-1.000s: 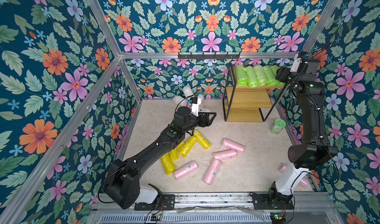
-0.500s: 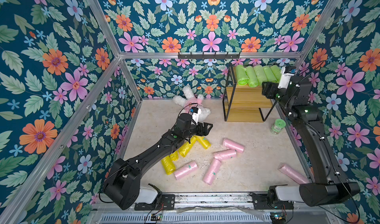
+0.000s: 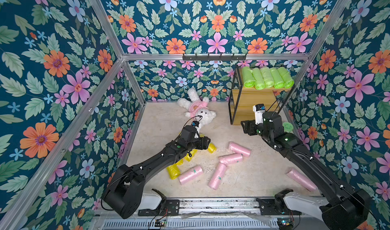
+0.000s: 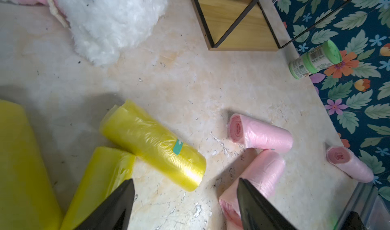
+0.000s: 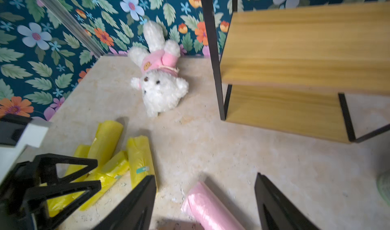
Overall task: Sort the rolls of trash bags by color and place them on the shelf
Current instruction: Place the roll of trash bags on the shelf.
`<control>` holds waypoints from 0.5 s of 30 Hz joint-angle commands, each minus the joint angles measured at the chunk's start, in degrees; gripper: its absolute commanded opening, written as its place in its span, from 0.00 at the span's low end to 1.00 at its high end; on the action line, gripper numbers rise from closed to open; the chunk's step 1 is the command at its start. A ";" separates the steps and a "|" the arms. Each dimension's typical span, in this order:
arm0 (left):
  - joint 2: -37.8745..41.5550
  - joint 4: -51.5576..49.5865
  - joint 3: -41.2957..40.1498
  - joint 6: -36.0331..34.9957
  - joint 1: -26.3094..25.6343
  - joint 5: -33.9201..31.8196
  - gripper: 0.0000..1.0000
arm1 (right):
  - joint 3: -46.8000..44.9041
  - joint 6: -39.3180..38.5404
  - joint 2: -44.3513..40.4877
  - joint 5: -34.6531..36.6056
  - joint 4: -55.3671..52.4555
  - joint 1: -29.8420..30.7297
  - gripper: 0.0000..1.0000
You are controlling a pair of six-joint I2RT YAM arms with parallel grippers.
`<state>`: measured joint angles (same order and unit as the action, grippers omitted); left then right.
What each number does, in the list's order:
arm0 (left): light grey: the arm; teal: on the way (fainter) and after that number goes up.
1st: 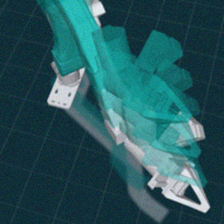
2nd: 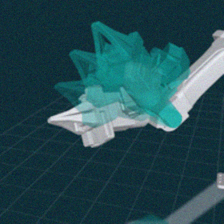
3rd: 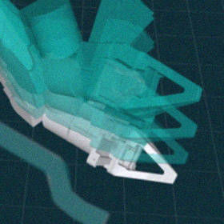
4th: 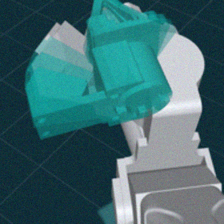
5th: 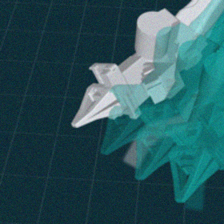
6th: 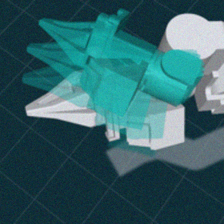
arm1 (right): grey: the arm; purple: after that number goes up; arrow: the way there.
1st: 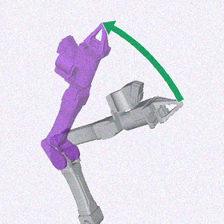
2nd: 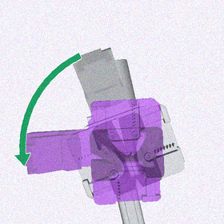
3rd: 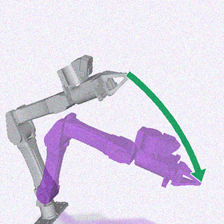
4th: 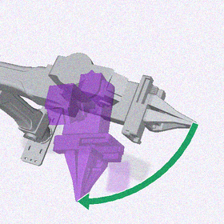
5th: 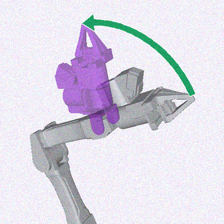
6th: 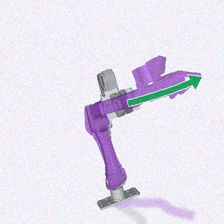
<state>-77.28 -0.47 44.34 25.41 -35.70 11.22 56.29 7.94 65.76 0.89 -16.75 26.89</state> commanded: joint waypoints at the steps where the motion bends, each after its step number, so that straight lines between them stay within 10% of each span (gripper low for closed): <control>1: 0.16 0.24 -0.26 1.31 -0.22 0.11 0.80 | -6.21 3.60 -1.14 -1.69 4.49 0.20 0.78; 15: -7.33 5.57 5.45 -2.75 -13.43 2.38 0.78 | -22.22 13.81 -3.05 -3.74 5.84 -9.41 0.79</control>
<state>-84.20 1.78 48.64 26.00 -47.94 13.56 34.81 18.41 63.33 -1.15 -11.88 20.47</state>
